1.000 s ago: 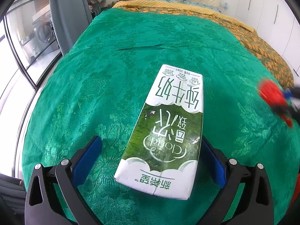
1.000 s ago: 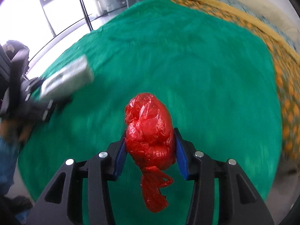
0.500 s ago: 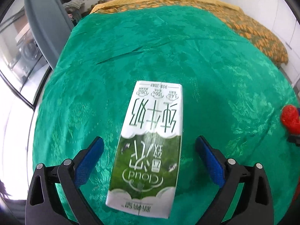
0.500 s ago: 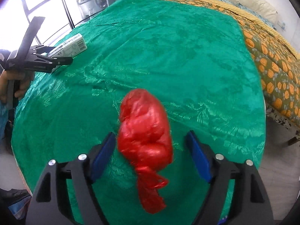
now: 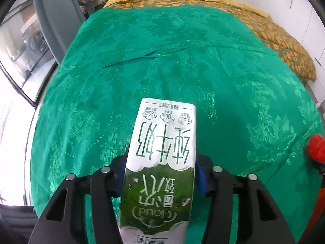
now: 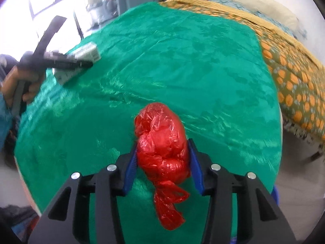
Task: Collect trash
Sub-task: 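Carry the milk carton and red bag over the wastebasket and open both grippers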
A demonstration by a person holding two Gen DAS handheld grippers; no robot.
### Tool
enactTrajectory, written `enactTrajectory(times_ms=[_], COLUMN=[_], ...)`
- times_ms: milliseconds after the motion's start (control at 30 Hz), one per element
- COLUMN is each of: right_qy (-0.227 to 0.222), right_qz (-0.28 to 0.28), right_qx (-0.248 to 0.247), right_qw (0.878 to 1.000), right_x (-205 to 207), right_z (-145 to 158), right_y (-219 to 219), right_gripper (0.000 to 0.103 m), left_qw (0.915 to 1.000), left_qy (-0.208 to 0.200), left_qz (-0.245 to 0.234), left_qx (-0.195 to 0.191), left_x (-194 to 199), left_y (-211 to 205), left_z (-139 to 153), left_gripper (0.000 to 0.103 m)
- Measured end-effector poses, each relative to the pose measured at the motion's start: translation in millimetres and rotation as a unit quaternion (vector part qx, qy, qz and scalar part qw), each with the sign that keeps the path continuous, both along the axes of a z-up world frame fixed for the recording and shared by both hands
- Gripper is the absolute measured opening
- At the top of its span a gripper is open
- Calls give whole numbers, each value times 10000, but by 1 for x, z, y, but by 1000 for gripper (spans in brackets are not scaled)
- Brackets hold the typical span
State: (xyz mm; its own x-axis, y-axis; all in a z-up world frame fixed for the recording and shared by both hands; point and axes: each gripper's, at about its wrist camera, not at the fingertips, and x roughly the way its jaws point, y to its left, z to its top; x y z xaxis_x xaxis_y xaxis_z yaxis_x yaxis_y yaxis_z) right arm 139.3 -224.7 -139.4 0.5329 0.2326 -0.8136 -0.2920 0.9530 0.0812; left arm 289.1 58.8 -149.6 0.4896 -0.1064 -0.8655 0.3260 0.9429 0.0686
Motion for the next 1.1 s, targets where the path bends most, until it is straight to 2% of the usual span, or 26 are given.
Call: enactTrajectory(times_ms=[67, 133, 200, 300, 433, 600, 700, 767, 933, 1100], right_qy=[-51, -107, -145, -188, -113, 168, 344, 426, 566, 637], right_qz=[-149, -362, -557, -1029, -1778, -2634, -2994, -3176, -3475, -3692], right_qx=[199, 522, 706, 852, 606, 726, 867, 1004, 1439, 1677], right_qw=[9997, 9979, 9958, 9909, 9821, 9618, 9495, 9419, 9248, 9119], right_x=[-10, -25, -35, -61, -90, -110, -114, -113, -107, -104], right_z=[6, 14, 19, 22, 7, -30, -59, -76, -109, -135], right_y=[-15, -45, -72, -127, -201, -276, -306, -321, -355, -378], right_gripper=[45, 45, 45, 45, 45, 45, 45, 45, 45, 47], left_qw=[9999, 9999, 9993, 9955, 9830, 9607, 9526, 9487, 9514, 9562], left_qy=[-95, -156, -175, -157, -67, 112, 214, 477, 1035, 1106], left_qz=[-25, -63, -150, -535, -1398, -2349, -2707, -2816, -2694, -2564], left_qx=[107, -24, -277, -762, -1187, -1475, -1375, -1353, -1080, -872], left_x=[-9, -22, -37, -65, -109, -161, -190, -202, -201, -185], left_y=[-6, -14, -29, -70, -159, -275, -342, -380, -455, -489], left_z=[4, 13, 24, 44, 63, 67, 52, 30, -36, -83], left_gripper=[49, 49, 49, 49, 49, 49, 50, 50, 50, 53])
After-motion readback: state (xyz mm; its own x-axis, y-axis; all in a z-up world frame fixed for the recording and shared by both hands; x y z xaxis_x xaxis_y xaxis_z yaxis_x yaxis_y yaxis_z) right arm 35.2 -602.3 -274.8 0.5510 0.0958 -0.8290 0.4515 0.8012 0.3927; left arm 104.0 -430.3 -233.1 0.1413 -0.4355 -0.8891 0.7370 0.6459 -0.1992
